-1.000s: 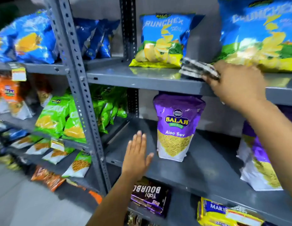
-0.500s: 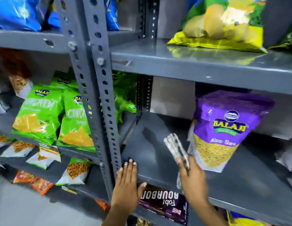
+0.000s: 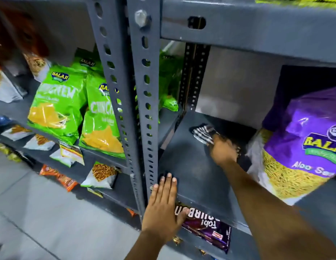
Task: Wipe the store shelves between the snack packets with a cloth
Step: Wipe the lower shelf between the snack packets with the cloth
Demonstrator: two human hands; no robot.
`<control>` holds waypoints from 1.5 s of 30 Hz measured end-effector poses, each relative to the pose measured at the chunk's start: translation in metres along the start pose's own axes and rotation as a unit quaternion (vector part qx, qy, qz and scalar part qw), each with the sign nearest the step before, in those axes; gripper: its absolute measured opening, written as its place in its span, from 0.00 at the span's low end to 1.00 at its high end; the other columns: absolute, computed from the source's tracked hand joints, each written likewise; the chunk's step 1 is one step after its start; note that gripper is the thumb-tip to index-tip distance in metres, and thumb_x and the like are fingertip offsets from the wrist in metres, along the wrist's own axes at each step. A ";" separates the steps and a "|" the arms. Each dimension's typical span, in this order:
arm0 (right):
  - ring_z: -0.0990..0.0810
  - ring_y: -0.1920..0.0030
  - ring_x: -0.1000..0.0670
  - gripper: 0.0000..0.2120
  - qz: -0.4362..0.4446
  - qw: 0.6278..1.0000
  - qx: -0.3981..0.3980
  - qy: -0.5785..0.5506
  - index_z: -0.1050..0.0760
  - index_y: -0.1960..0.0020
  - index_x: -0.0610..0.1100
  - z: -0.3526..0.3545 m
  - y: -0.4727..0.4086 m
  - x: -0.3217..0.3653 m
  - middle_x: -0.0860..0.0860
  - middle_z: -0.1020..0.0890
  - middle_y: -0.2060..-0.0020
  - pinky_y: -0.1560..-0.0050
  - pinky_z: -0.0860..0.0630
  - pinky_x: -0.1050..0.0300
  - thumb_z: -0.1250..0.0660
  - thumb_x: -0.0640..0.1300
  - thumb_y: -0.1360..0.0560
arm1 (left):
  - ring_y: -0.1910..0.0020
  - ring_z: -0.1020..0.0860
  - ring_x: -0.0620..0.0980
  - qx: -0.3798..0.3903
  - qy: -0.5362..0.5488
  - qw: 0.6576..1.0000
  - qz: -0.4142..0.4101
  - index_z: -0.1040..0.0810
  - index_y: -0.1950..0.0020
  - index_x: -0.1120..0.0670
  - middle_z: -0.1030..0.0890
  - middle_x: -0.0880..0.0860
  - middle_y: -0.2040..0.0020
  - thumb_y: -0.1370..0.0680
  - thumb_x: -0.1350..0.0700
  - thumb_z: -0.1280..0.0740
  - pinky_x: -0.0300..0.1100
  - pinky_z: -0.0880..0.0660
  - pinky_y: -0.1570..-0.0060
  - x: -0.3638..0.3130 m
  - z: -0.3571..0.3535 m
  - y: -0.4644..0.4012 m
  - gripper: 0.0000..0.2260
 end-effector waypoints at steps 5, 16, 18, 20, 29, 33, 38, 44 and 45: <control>0.55 0.25 0.40 0.37 0.029 0.996 0.087 -0.015 0.58 0.26 0.56 -0.004 -0.035 0.000 0.49 0.57 0.24 0.28 0.56 0.37 0.45 0.66 0.28 | 0.26 0.54 0.51 0.004 -0.009 1.000 0.003 0.51 0.26 0.58 0.54 0.54 0.25 0.25 0.35 0.50 0.44 0.62 0.29 0.000 0.002 0.001 0.36; 0.36 0.30 0.57 0.20 0.245 0.951 0.132 -0.134 0.30 0.35 0.55 -0.009 0.015 0.013 0.52 0.31 0.31 0.28 0.39 0.55 0.35 0.44 0.25 | 0.26 0.53 0.51 0.016 0.010 1.000 0.007 0.50 0.25 0.57 0.55 0.53 0.25 0.23 0.35 0.53 0.44 0.58 0.29 -0.001 0.004 0.003 0.34; 0.25 0.49 0.73 0.18 0.193 0.918 0.194 -0.288 0.28 0.36 0.42 0.000 0.015 0.012 0.49 0.23 0.42 0.45 0.30 0.76 0.37 0.33 0.25 | 0.26 0.52 0.52 0.023 0.010 1.000 0.005 0.50 0.25 0.57 0.54 0.54 0.25 0.23 0.35 0.52 0.44 0.58 0.29 0.000 0.005 0.003 0.34; 0.22 0.73 0.68 0.14 0.076 0.905 0.123 -0.401 0.28 0.39 0.34 0.011 -0.011 0.004 0.52 0.17 0.64 0.71 0.27 0.76 0.40 0.33 0.24 | 0.26 0.52 0.52 0.014 0.007 1.000 0.002 0.50 0.25 0.57 0.54 0.54 0.25 0.23 0.36 0.52 0.44 0.57 0.29 0.002 0.005 0.003 0.34; 0.45 0.26 0.43 0.28 0.107 0.990 0.071 -0.067 0.43 0.28 0.52 -0.020 -0.068 0.008 0.47 0.44 0.25 0.25 0.46 0.43 0.44 0.56 0.25 | 0.27 0.51 0.52 -0.003 0.003 1.000 -0.011 0.52 0.26 0.58 0.52 0.56 0.26 0.27 0.34 0.46 0.45 0.56 0.30 0.002 -0.003 0.000 0.40; 0.42 0.26 0.45 0.21 0.217 0.956 0.144 -0.135 0.33 0.34 0.57 -0.034 -0.009 0.026 0.49 0.35 0.28 0.25 0.46 0.43 0.37 0.44 0.25 | 0.27 0.50 0.52 -0.006 -0.015 1.000 -0.010 0.49 0.26 0.59 0.46 0.57 0.25 0.27 0.36 0.44 0.46 0.57 0.30 0.002 0.001 0.002 0.38; 0.48 0.27 0.52 0.21 0.264 0.906 0.281 -0.175 0.31 0.35 0.51 -0.018 0.055 0.013 0.54 0.39 0.29 0.26 0.49 0.57 0.39 0.34 0.24 | 0.30 0.37 0.52 -0.057 0.014 0.996 -0.066 0.51 0.25 0.56 0.34 0.55 0.28 0.22 0.41 0.49 0.47 0.53 0.30 0.000 0.037 0.013 0.30; 0.40 0.29 0.52 0.19 0.133 0.942 0.132 -0.279 0.33 0.34 0.52 0.000 0.027 0.000 0.45 0.34 0.29 0.26 0.49 0.52 0.41 0.38 0.22 | 0.26 0.59 0.51 -0.240 0.045 0.970 -0.001 0.62 0.26 0.56 0.64 0.52 0.25 0.20 0.42 0.55 0.45 0.60 0.27 0.027 0.081 -0.022 0.30; 0.45 0.26 0.49 0.20 0.146 0.962 0.130 -0.190 0.34 0.33 0.57 -0.011 0.023 -0.002 0.45 0.37 0.27 0.26 0.50 0.48 0.41 0.42 0.22 | 0.26 0.61 0.51 -0.242 0.042 0.969 0.004 0.63 0.27 0.56 0.67 0.52 0.25 0.20 0.41 0.55 0.45 0.60 0.27 0.030 0.078 -0.031 0.30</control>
Point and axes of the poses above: each hand's wrist, its own y-axis away from the middle knuckle, its own z-axis out of the back of the hand, x = y × z, the point moved 3 cm from there along -y, towards the middle knuckle
